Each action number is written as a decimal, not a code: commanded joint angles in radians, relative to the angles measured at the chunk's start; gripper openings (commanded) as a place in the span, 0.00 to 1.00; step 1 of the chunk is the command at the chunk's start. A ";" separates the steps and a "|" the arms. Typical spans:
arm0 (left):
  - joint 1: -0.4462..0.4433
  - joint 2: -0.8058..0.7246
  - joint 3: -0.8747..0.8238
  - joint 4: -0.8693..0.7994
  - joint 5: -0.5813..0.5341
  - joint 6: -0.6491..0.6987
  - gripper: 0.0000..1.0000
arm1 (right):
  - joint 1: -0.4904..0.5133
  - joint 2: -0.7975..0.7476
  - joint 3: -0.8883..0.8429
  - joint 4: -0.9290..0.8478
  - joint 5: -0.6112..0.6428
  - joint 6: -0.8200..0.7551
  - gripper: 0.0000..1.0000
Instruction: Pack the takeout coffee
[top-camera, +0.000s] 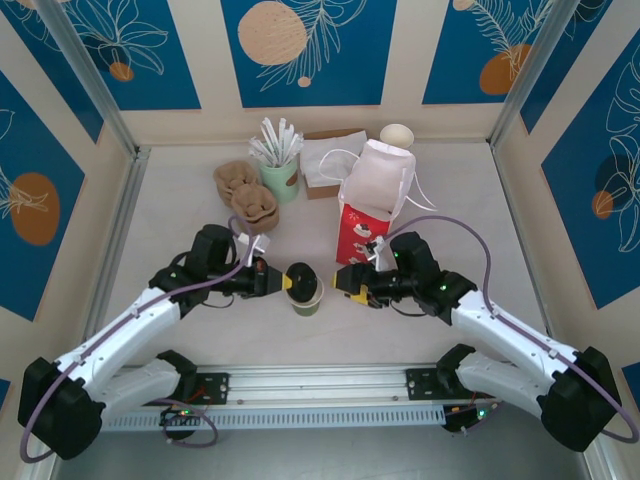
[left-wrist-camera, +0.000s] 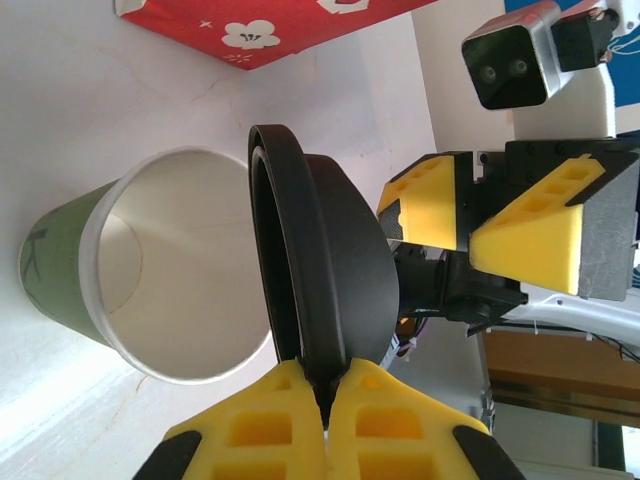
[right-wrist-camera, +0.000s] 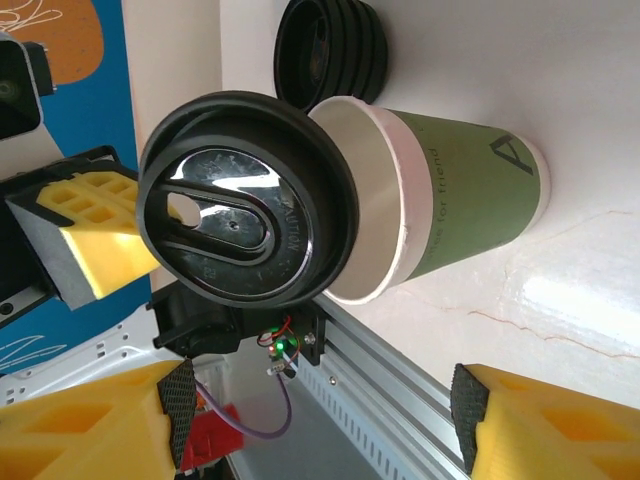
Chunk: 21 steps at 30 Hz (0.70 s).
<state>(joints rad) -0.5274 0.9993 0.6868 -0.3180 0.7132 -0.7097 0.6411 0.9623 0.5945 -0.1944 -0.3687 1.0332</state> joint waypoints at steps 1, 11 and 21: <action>0.018 0.021 -0.018 0.042 0.045 -0.014 0.05 | 0.020 0.013 -0.015 0.067 0.017 0.021 0.70; 0.036 0.052 -0.039 0.058 0.054 -0.016 0.12 | 0.052 0.086 0.008 0.095 0.048 0.026 0.70; 0.043 0.088 -0.052 0.067 0.068 -0.015 0.21 | 0.069 0.129 0.010 0.126 0.067 0.041 0.70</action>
<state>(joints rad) -0.4992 1.0840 0.6445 -0.2687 0.7521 -0.7277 0.6994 1.0779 0.5922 -0.0975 -0.3134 1.0630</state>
